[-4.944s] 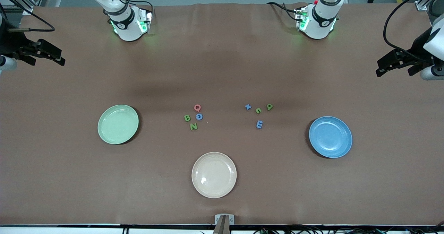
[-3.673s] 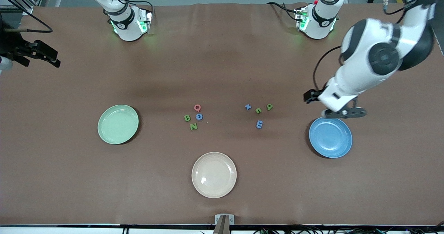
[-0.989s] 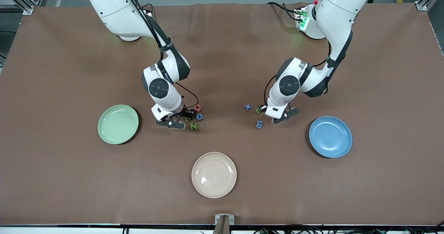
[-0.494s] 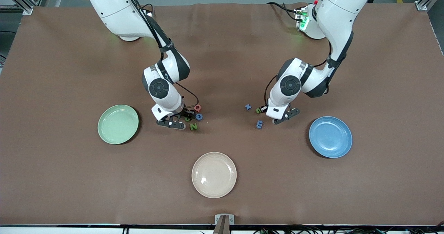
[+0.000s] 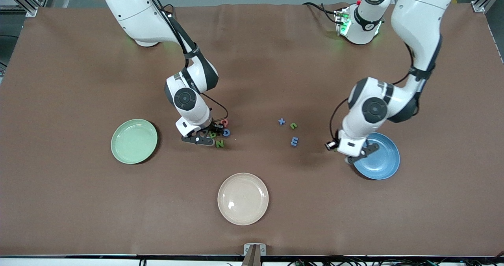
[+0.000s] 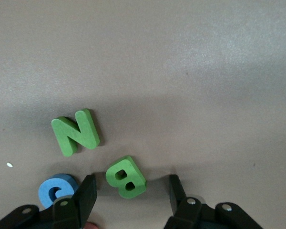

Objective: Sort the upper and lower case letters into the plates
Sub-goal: 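Drop the b on the blue plate while the right gripper grasps B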

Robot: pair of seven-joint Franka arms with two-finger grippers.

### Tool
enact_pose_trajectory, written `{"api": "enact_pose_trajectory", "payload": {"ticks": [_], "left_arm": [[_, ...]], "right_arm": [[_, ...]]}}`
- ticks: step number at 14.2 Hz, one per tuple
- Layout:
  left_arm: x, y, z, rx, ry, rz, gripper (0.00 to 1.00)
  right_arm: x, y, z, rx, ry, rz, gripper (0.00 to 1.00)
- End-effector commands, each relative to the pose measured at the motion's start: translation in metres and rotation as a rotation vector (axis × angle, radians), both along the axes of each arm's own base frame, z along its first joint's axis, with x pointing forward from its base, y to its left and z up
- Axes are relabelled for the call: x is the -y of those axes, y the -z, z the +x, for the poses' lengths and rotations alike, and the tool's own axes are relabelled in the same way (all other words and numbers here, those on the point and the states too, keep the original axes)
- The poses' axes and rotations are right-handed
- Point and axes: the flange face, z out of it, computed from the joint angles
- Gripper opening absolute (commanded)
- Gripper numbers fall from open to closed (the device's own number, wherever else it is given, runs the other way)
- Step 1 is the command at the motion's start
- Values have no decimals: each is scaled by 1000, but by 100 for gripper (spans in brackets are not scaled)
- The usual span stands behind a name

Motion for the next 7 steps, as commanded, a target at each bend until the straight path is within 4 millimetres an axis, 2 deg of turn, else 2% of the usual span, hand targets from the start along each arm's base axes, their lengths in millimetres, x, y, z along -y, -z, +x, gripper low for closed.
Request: {"api": "enact_pose_trajectory", "payload": {"ticks": [1, 5, 6, 7], "left_arm": [[-18, -11, 12, 6, 55, 18, 0], [-80, 10, 24, -18, 140, 45, 1], [-96, 13, 26, -18, 156, 73, 4], [-106, 20, 27, -26, 157, 86, 14]], "right_arm": [[-3, 5, 2, 31, -43, -30, 64], [-5, 5, 4, 40, -61, -35, 53], [-5, 6, 4, 39, -63, -36, 49], [-4, 6, 4, 40, -65, -38, 42]]}}
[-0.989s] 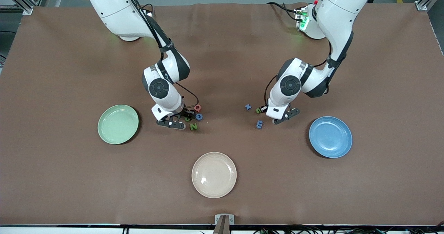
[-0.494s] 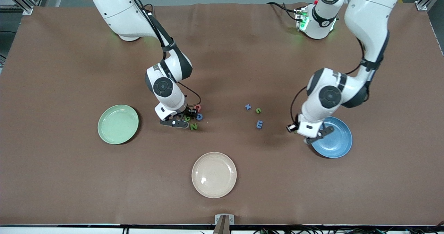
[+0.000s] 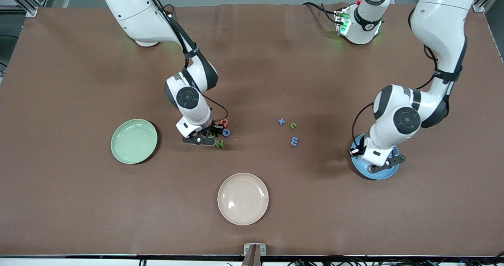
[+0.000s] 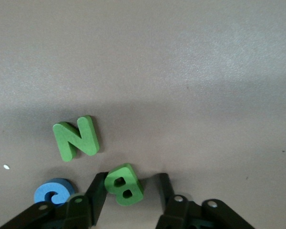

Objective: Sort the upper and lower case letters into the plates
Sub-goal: 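Drop the b on the blue plate while the right gripper grasps B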

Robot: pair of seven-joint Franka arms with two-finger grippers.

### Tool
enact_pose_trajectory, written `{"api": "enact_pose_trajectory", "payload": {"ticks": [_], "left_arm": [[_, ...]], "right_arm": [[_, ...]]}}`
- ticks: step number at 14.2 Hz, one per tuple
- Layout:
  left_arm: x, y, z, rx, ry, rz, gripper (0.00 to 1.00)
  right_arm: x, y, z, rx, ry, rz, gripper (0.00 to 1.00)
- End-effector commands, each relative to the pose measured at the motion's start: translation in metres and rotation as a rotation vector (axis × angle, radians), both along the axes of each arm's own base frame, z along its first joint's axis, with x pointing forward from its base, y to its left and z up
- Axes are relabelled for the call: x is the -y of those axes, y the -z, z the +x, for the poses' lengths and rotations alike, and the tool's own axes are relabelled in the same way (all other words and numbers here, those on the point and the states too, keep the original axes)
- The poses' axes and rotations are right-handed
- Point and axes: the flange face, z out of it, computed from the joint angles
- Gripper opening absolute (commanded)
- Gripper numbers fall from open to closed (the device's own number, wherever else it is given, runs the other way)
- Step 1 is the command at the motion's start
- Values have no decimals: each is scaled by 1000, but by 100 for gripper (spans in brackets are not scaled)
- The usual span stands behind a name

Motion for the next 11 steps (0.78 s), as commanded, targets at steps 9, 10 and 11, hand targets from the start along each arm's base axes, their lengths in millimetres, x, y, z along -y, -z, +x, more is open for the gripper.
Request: {"api": "enact_pose_trajectory", "payload": {"ticks": [9, 10, 11], "left_arm": [[-16, -6, -3, 0, 8, 33, 100], [-1, -13, -7, 8, 20, 25, 100], [16, -14, -13, 2, 19, 14, 100]], "right_arm": [[53, -30, 29, -34, -28, -43, 0], [78, -42, 39, -55, -34, -47, 0], [102, -54, 49, -64, -40, -46, 0]]}}
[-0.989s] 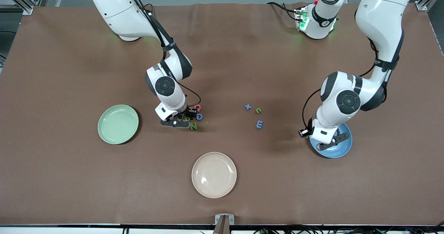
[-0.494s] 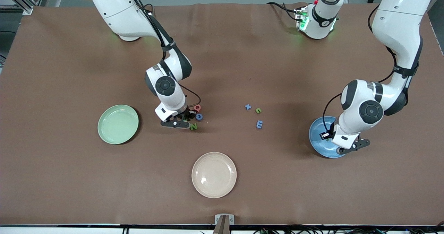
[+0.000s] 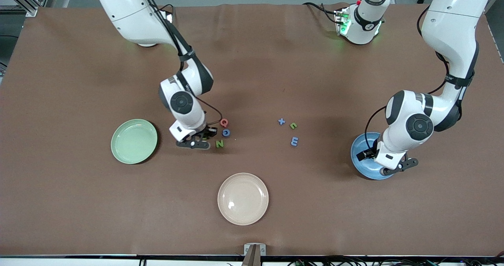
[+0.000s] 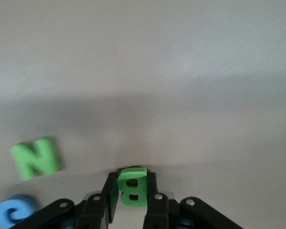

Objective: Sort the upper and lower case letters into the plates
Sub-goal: 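Place the green B on the green plate while the left gripper reaches u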

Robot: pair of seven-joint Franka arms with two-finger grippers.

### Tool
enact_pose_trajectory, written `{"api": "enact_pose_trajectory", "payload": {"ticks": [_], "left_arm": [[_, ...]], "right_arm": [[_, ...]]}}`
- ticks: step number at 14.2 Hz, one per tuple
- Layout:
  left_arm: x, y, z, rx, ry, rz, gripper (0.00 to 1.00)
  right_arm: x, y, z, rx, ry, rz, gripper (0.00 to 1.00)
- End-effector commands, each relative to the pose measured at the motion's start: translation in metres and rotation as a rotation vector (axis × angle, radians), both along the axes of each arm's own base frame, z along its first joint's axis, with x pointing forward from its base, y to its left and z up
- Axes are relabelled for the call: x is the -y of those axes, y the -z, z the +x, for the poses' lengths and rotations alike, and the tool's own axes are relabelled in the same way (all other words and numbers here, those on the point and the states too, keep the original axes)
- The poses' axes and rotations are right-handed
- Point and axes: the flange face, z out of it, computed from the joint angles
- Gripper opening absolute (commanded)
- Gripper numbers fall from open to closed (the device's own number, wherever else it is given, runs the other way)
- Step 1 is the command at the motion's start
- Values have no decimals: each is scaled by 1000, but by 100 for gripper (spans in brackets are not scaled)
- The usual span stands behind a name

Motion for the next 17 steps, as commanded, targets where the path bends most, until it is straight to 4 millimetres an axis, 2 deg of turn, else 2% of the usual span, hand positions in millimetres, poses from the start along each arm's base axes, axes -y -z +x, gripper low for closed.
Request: {"api": "enact_pose_trajectory", "payload": {"ticks": [1, 4, 6, 8, 9, 11, 13, 14, 15, 16, 17], "left_arm": [[47, -17, -21, 2, -22, -5, 100], [101, -20, -36, 0, -104, -41, 100], [135, -16, -49, -3, -119, -46, 100], [177, -9, -67, -11, -154, -47, 100], [191, -6, -75, -17, -159, -46, 100], [208, 6, -84, -28, -164, -52, 100], [230, 22, -100, -18, -220, -86, 100], [239, 28, -105, -11, -237, -104, 100], [247, 37, -111, -22, -240, -108, 100], [257, 45, -118, -31, -227, -107, 98], [263, 50, -122, -29, -220, -114, 94]], "right_arm": [[73, -47, 24, -28, -47, 2, 0], [143, -64, 34, -82, -123, 7, 0], [193, -57, 29, -107, -167, 18, 0], [234, -48, 20, -115, -204, 31, 0], [246, -41, 15, -116, -213, 34, 0], [263, -24, 2, -116, -200, 38, 0], [264, -9, -12, -134, -195, 42, 1], [264, -8, -13, -139, -194, 42, 4], [265, -8, -13, -139, -192, 42, 17], [265, -7, -13, -140, -192, 42, 35], [264, -7, -13, -139, -191, 43, 94]]}}
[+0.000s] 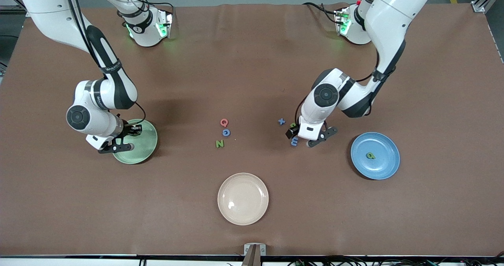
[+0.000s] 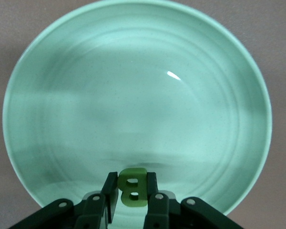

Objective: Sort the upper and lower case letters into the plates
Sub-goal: 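Place the green B on the green plate while the left gripper reaches u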

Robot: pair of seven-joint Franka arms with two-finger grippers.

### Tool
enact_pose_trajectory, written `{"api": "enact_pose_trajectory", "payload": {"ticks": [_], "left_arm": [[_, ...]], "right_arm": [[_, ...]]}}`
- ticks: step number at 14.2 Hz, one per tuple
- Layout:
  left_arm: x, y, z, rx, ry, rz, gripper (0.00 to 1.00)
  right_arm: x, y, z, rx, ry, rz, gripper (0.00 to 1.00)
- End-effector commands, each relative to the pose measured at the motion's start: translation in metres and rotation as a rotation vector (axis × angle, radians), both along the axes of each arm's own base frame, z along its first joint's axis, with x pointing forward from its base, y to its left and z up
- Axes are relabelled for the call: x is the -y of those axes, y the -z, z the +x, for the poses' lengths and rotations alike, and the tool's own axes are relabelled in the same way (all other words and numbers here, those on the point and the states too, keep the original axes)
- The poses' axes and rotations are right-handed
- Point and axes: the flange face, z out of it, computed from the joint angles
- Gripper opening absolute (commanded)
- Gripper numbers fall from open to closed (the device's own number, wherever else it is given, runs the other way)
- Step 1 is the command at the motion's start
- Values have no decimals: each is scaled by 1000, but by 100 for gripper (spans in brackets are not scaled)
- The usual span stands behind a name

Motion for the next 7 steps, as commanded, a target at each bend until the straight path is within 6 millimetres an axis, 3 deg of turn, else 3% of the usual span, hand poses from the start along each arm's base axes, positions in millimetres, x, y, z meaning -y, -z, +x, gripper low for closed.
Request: {"api": "enact_pose_trajectory", "payload": {"ticks": [1, 4, 7], "left_arm": [[12, 12, -7, 12, -2, -8, 87], [10, 14, -9, 5, -3, -2, 75], [4, 21, -15, -16, -2, 12, 59]], "right_arm": [[0, -10, -9, 11, 6, 13, 100], [-19, -23, -2, 17, 14, 26, 100], [-81, -61, 22, 20, 150, 52, 100]]}}
